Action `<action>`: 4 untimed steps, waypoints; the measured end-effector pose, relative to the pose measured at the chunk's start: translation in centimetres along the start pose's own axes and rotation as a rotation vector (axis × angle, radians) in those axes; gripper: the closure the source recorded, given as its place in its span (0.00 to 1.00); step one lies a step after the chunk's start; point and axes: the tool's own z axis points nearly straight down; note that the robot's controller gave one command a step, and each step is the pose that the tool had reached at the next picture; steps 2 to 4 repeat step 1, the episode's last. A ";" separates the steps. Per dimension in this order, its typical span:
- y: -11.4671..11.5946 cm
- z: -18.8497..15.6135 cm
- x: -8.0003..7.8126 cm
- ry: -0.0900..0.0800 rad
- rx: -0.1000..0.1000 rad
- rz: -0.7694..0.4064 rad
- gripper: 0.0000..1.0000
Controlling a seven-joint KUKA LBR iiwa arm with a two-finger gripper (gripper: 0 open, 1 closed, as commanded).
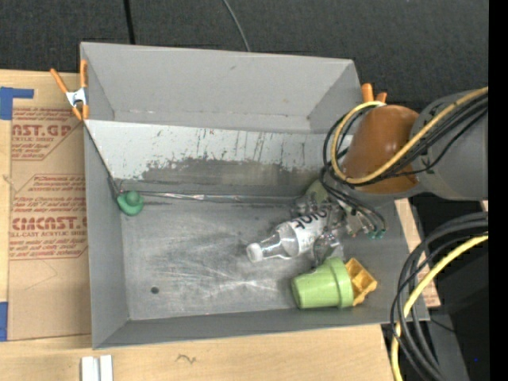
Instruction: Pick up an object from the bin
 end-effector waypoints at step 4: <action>0.0 -0.4 0.0 0.005 -0.002 0.000 1.00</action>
Offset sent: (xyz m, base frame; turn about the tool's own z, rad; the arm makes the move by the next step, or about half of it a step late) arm -0.0001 0.0000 0.0241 0.0001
